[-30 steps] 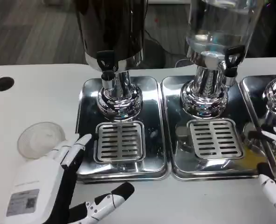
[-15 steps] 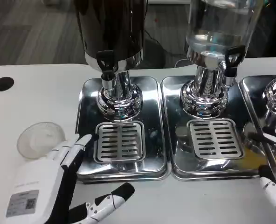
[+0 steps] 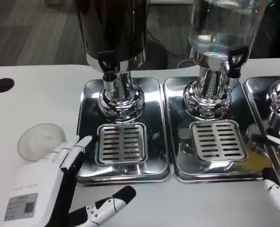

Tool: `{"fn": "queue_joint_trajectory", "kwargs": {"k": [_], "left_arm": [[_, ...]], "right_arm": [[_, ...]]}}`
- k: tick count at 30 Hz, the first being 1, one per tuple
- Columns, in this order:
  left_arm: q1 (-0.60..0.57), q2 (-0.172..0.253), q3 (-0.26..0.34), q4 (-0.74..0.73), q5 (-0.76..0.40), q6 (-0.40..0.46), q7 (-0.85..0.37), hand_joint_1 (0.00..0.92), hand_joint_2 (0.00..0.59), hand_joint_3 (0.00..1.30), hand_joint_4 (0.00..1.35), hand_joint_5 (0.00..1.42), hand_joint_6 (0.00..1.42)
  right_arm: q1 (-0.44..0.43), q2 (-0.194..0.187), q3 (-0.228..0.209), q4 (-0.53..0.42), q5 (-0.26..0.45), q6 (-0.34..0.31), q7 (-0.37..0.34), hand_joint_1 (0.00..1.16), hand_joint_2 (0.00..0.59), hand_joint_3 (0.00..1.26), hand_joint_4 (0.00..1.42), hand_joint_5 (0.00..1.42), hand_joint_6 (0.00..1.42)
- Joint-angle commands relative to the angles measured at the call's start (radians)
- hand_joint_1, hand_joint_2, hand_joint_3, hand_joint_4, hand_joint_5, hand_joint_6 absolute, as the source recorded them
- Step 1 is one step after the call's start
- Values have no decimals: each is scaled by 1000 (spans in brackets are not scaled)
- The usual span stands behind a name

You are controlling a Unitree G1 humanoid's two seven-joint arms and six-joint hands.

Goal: Grasp the cup under the faucet to collect the drink, then remove the cup.

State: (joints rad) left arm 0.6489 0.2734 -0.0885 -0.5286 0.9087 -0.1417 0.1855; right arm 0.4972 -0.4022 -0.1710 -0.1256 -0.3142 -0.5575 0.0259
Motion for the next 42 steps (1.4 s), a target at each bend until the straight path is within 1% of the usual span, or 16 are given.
{"fn": "queue_joint_trajectory", "kwargs": {"k": [1,8,11,12,16,20,22,24,26,28,32,36,40,42], "left_arm": [[1,2,9,-14,0,-6,6,17,85,205,130,177,298],[-1,3,13,-19,-2,-5,2,19,84,205,130,181,299],[1,2,21,-29,-9,-3,0,20,84,205,122,199,329],[1,1,26,-34,-15,-2,0,20,84,205,121,201,330],[-12,-2,78,-66,-54,21,-26,21,83,205,130,222,359],[-69,21,160,-101,-85,100,-130,21,83,205,130,236,384],[-97,30,188,-114,-87,133,-178,26,73,205,137,256,422],[-165,61,241,-117,-82,211,-261,39,69,205,142,274,454],[-206,77,270,-116,-77,258,-311,58,67,205,150,286,463],[-241,93,282,-111,-65,292,-343,71,64,199,154,301,486],[-308,124,281,-85,-24,359,-403,87,61,186,145,320,526],[-355,139,265,-62,15,403,-432,100,52,161,130,324,531],[-420,163,215,-1,78,457,-496,99,41,127,103,301,536],[-461,173,178,55,103,483,-526,94,36,124,91,289,538]], "right_arm": [[8,2,-3,-17,18,-16,6,535,486,239,86,83,25],[11,-1,-6,-13,23,-18,7,535,486,239,86,83,25],[12,1,-3,-9,23,-18,7,535,486,239,86,83,25],[13,2,-1,-9,22,-18,7,535,486,239,86,83,25],[25,8,4,-13,18,-20,6,535,486,239,86,83,25],[46,14,0,-17,23,-37,1,535,486,239,86,83,25],[54,15,-6,-10,32,-49,0,535,486,239,86,83,25],[66,14,-12,6,46,-69,0,535,486,239,86,83,25],[77,12,-15,17,57,-88,2,534,486,240,89,83,25],[82,12,-16,23,66,-104,5,534,486,240,93,85,25],[94,10,-16,29,85,-130,12,534,486,244,97,90,25],[108,8,-17,33,96,-156,20,534,486,249,101,94,25],[121,6,-23,44,111,-182,28,534,490,252,106,96,25],[134,2,-30,52,123,-201,33,532,493,254,107,96,25]]}}
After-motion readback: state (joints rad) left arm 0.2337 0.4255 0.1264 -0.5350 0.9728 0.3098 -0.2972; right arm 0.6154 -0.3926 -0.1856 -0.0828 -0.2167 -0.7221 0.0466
